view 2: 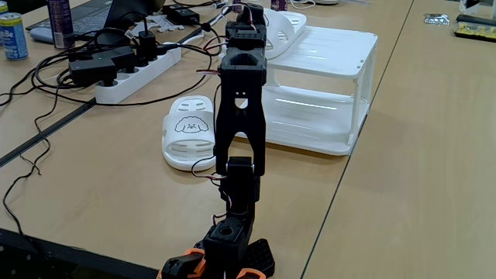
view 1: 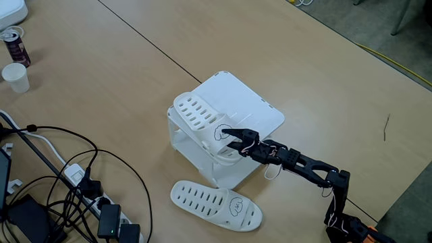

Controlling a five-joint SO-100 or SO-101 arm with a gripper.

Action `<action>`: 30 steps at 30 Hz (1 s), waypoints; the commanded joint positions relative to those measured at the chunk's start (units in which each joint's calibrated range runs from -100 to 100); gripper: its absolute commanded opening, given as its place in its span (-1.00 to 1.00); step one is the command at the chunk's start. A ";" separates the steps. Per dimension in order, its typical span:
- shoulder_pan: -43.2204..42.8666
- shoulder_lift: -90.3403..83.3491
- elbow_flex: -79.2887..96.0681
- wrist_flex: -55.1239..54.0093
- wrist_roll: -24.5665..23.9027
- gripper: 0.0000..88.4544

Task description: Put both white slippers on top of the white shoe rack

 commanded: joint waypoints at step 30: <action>2.54 -19.15 16.73 -0.15 0.42 -0.59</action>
